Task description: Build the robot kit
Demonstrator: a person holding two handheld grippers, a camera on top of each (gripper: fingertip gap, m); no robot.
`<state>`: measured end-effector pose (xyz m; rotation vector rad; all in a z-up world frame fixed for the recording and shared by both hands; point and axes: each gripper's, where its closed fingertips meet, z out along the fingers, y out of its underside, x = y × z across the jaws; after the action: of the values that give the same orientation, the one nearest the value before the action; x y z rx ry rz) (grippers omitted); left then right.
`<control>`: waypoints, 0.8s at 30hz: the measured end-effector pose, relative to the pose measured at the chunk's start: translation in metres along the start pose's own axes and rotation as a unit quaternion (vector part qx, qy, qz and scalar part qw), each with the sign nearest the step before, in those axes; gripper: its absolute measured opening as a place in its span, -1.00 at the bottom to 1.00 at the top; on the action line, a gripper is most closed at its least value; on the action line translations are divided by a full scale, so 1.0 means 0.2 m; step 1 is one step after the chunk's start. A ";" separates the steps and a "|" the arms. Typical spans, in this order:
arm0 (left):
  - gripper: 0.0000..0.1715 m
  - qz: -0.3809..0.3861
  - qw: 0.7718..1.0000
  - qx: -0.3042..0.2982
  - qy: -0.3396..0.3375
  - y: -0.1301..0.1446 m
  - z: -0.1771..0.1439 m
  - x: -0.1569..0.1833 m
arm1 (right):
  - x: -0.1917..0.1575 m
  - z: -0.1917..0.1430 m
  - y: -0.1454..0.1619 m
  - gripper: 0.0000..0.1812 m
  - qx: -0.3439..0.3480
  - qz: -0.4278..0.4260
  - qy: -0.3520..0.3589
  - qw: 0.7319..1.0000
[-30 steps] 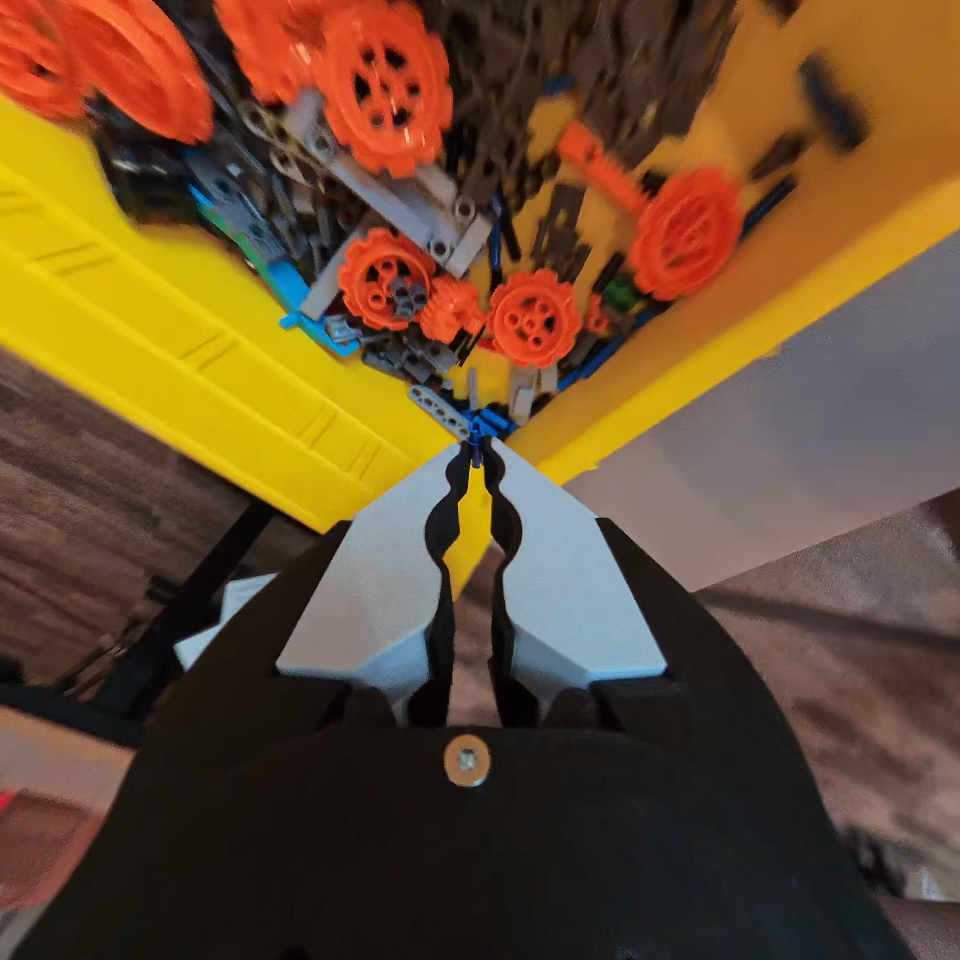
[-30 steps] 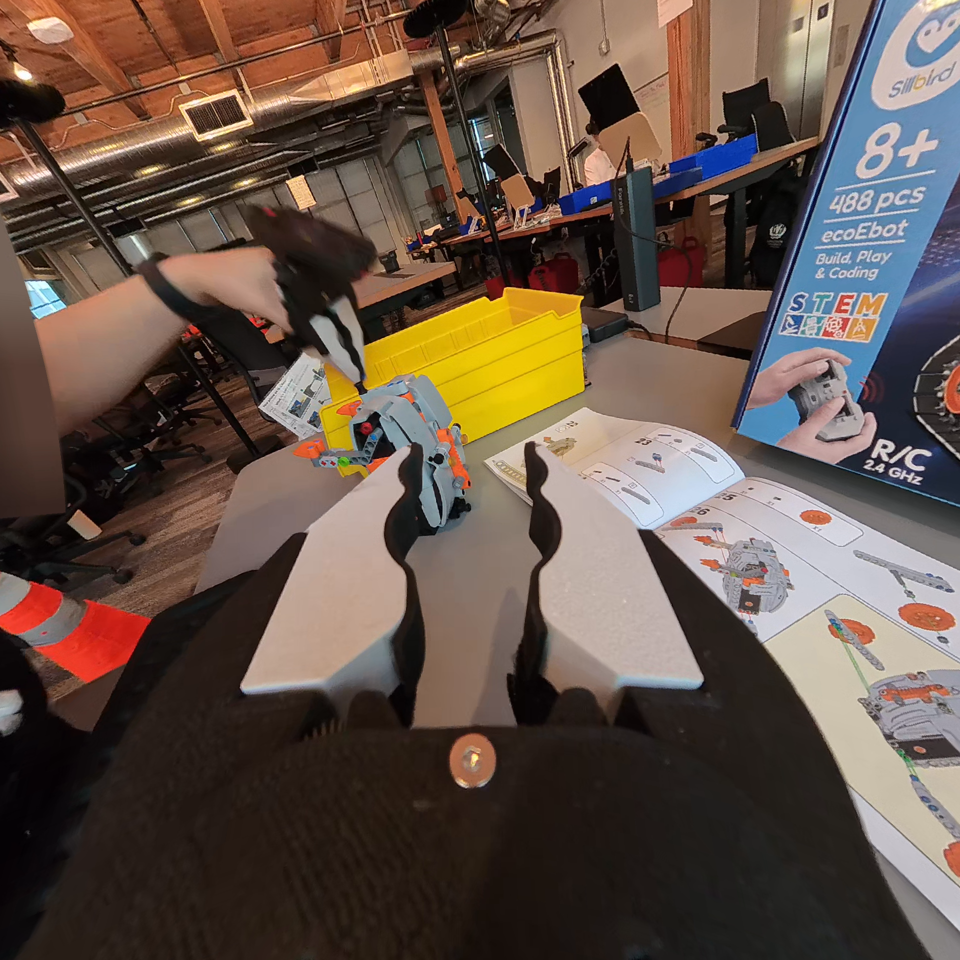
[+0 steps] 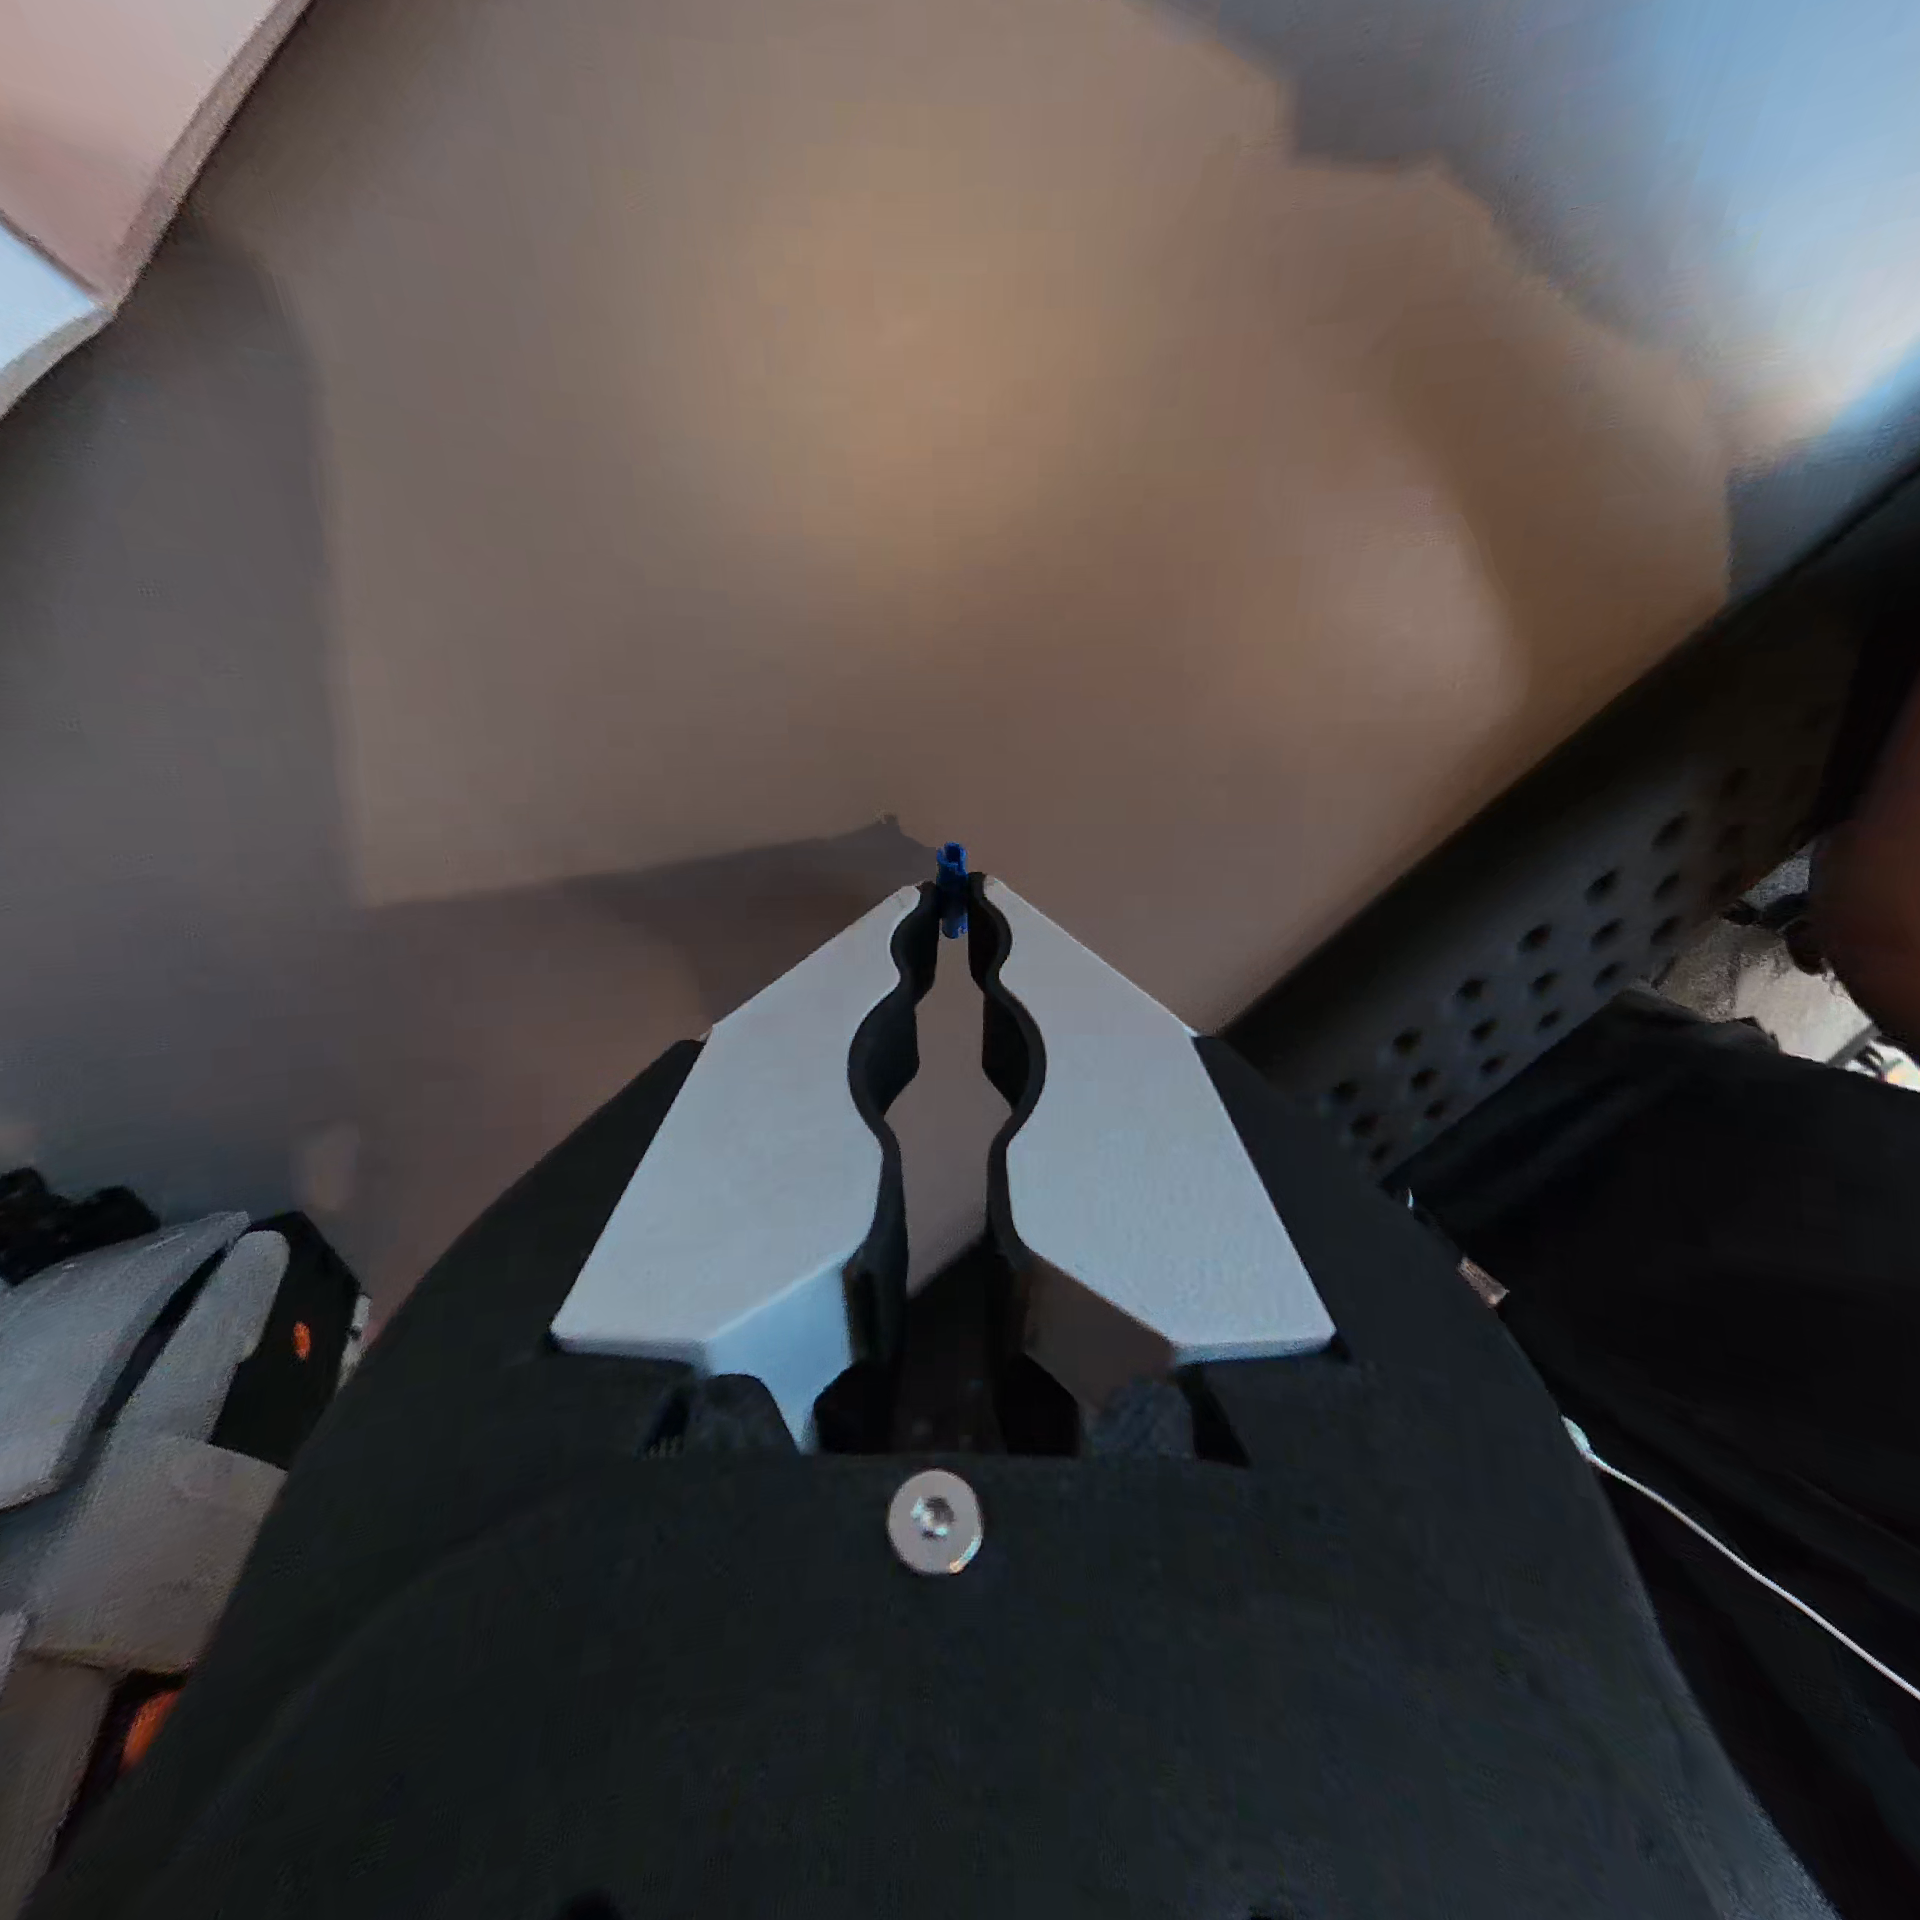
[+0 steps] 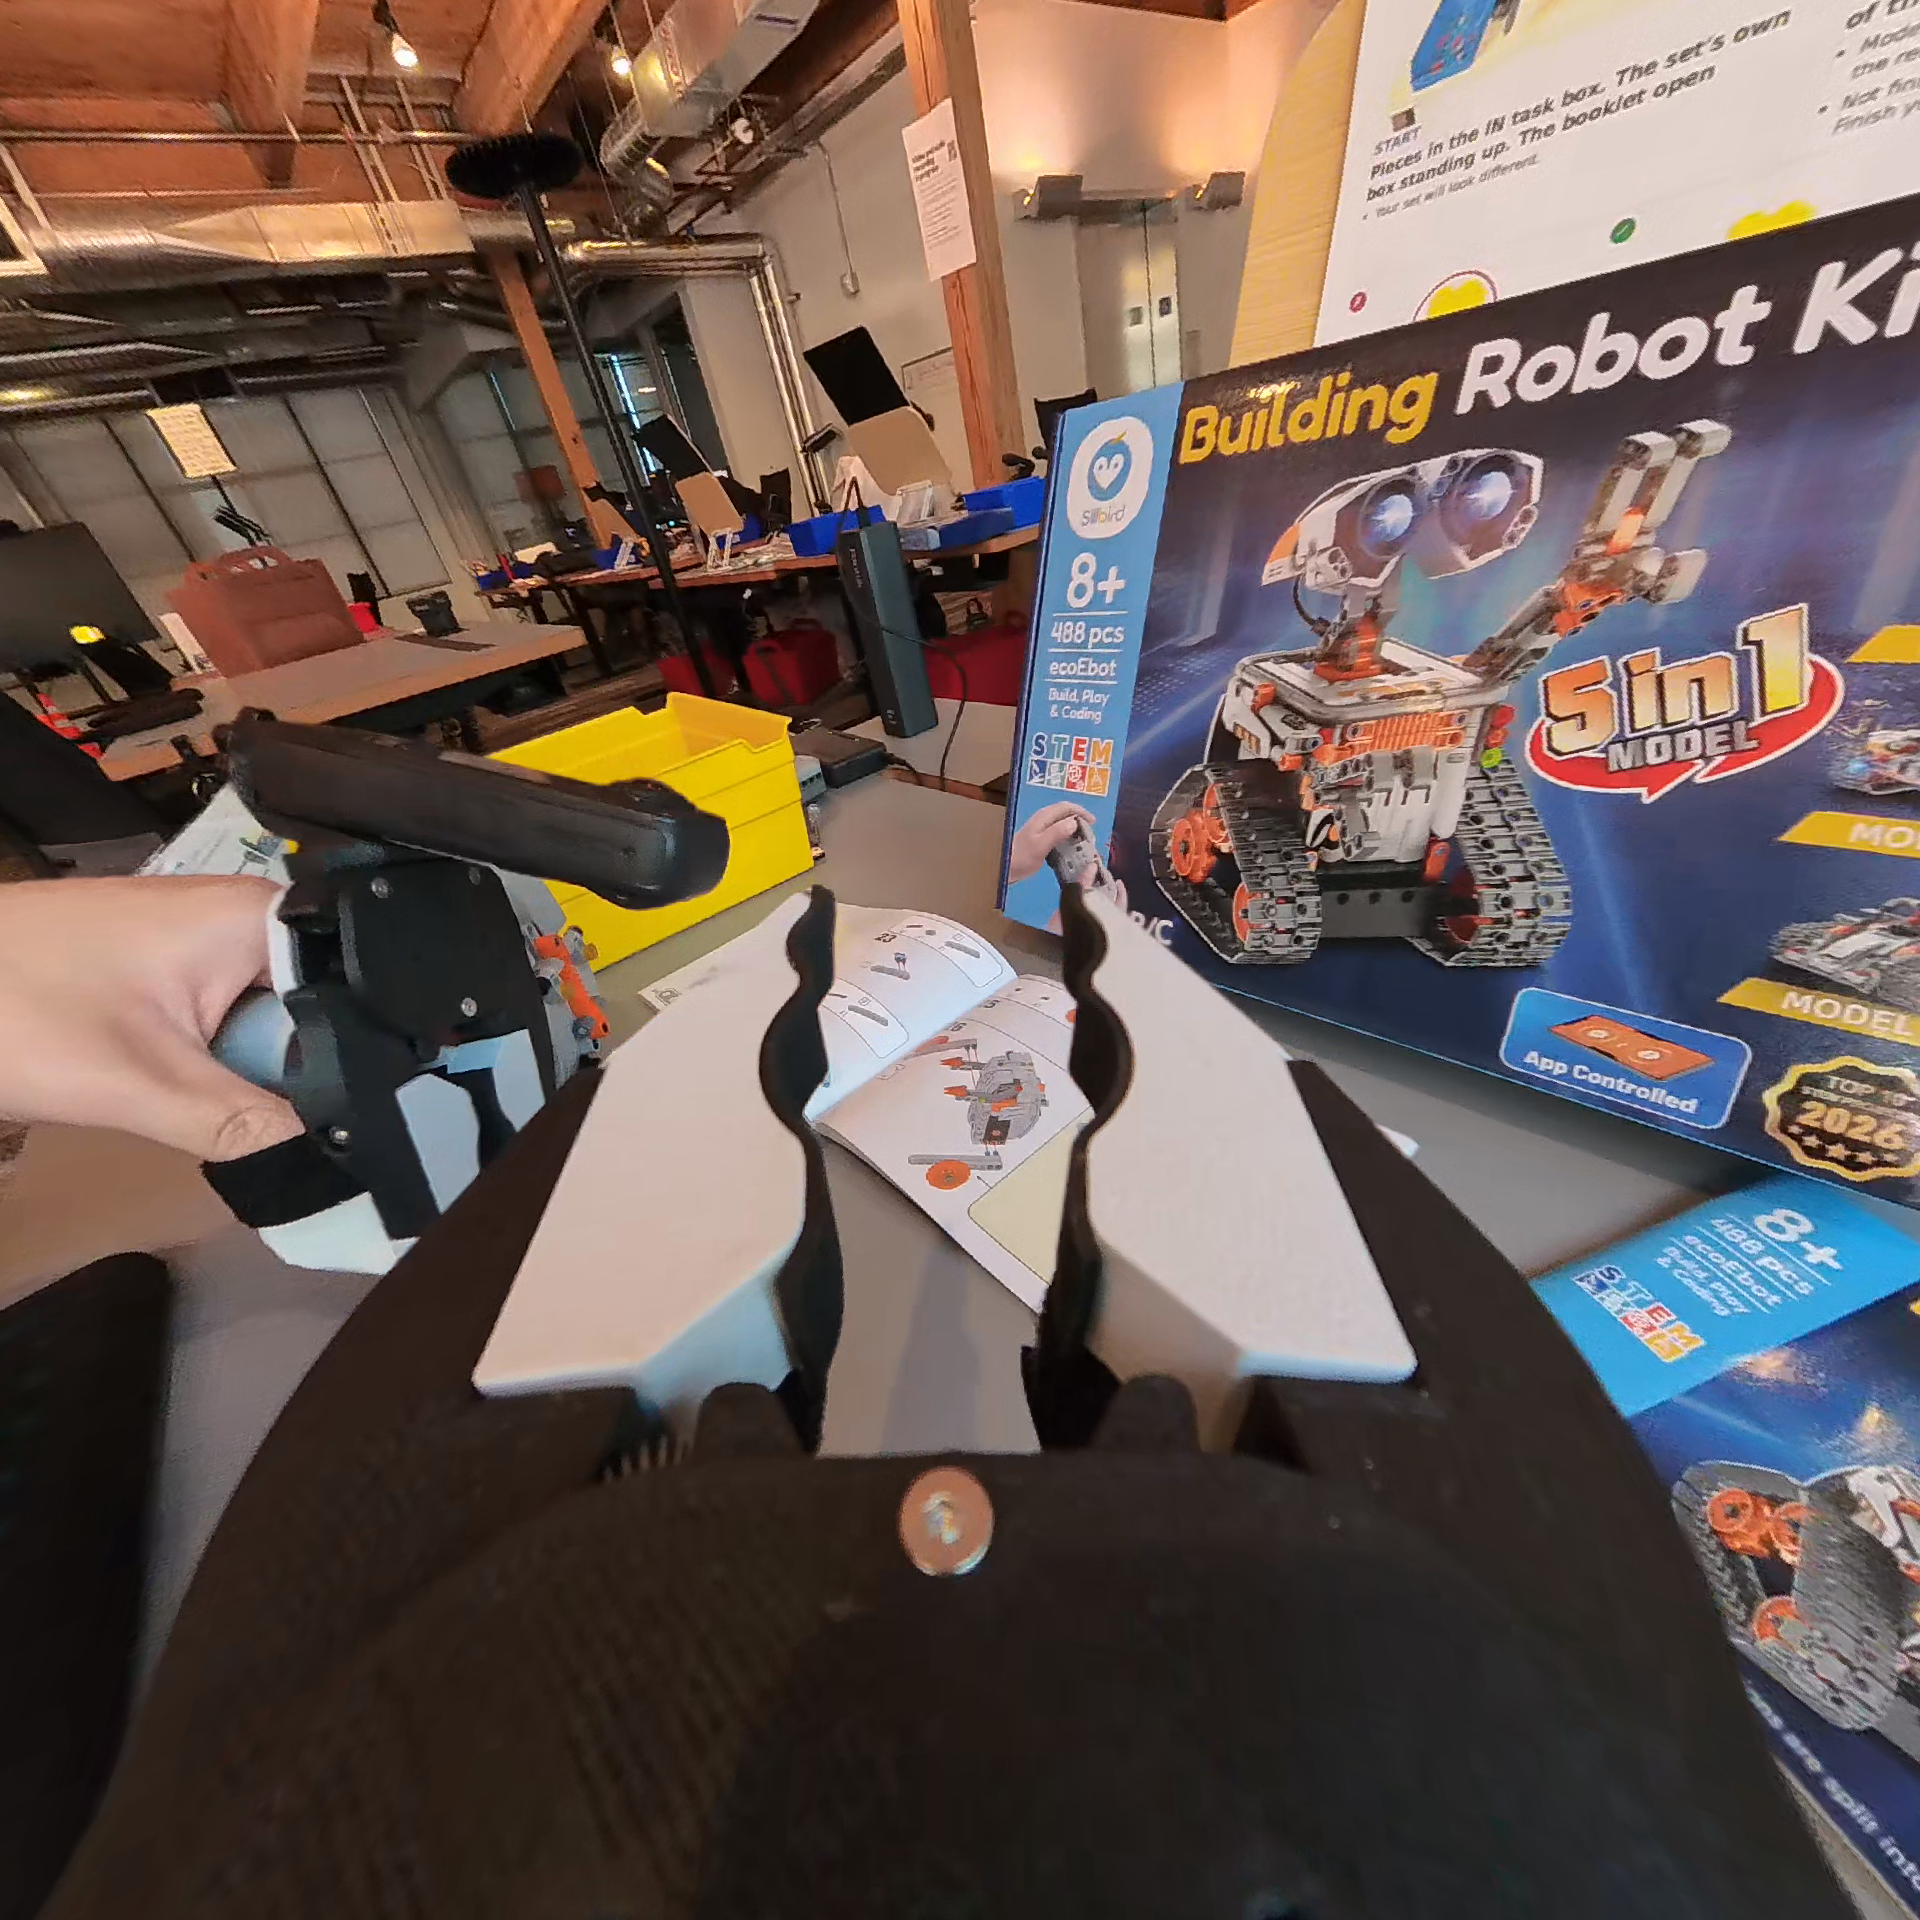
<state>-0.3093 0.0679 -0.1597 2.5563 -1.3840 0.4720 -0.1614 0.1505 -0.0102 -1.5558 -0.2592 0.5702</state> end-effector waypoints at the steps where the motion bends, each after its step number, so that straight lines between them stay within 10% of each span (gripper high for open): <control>1: -0.96 -0.003 1.000 0.000 -0.007 0.00 0.01 -0.02 | 0.00 0.00 0.00 -0.52 0.001 0.005 -0.003 1.000; 10: -0.64 -0.008 0.999 0.018 -0.049 -0.01 -0.06 -0.04 | -0.01 -0.02 -0.01 -0.52 0.004 0.017 -0.017 1.000; 16: -0.77 0.067 0.961 0.225 -0.147 -0.01 -0.64 0.02 | -0.02 -0.01 -0.01 -0.52 0.008 0.020 -0.023 1.000; 20: -0.70 0.043 0.883 0.381 -0.269 0.21 -1.11 -0.18 | -0.03 0.00 0.00 -0.52 -0.002 0.004 -0.021 1.000; 24: -0.44 -0.047 0.866 0.414 -0.275 0.55 -1.21 -0.48 | -0.06 0.03 0.04 -0.52 -0.022 -0.001 -0.029 0.999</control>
<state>-0.4947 0.1601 0.0333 3.6754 -1.4001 0.3853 -0.1753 0.1483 -0.0164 -1.5828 -0.3196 0.6116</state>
